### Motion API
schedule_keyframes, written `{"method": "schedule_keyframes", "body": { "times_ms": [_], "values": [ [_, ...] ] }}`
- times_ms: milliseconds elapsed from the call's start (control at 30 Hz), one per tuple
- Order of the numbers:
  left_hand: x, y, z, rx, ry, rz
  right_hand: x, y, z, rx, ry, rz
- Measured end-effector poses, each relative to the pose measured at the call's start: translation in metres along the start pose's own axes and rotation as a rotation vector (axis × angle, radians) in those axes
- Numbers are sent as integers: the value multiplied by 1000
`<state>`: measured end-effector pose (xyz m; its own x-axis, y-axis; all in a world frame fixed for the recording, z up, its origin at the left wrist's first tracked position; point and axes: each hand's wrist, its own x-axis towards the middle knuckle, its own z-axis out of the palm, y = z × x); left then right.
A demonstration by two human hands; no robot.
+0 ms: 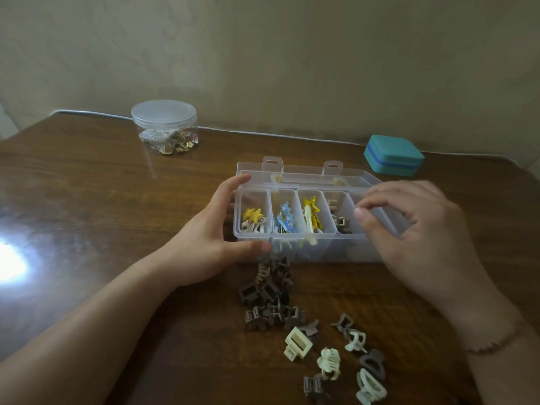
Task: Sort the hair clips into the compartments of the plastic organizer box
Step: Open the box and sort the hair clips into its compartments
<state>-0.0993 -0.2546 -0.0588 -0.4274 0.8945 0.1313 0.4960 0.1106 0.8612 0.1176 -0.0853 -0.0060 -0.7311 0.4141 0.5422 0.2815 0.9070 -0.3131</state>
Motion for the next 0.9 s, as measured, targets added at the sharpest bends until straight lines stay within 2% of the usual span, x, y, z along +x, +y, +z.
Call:
{"method": "schedule_keyframes", "body": {
  "times_ms": [100,233,333,433,500,533,600,667,700,733,800,900],
  "values": [
    [0,0,0,-1,-2,0,-5,-12,-14,118,-265,-124],
    [0,-1,0,-3,-4,-4,-12,-20,-22,-100,-788,-135],
    [1,-1,0,2,-4,0,-14,-23,-17,-100,-878,-140],
    [1,-1,0,0,-7,1,-14,-20,-15,-46,-848,-128],
    [1,-2,0,-4,-7,2,-12,-17,-20,92,-722,-118],
    [1,-2,0,-7,-6,5,-10,-16,-23,194,-623,-86],
    [1,-2,0,-11,-6,12,-8,-14,-25,338,-317,-38],
    [1,-1,-1,-10,-6,9,-5,-12,-19,318,-23,16],
    [1,-2,-1,-8,-3,7,-2,-10,-12,249,42,49],
    [1,-2,-1,-7,0,7,0,-7,-5,154,38,79],
    [1,-2,0,-8,0,4,1,1,7,-3,-75,89],
    [1,-2,0,-9,0,2,1,6,9,-21,-100,51]
  ]
}}
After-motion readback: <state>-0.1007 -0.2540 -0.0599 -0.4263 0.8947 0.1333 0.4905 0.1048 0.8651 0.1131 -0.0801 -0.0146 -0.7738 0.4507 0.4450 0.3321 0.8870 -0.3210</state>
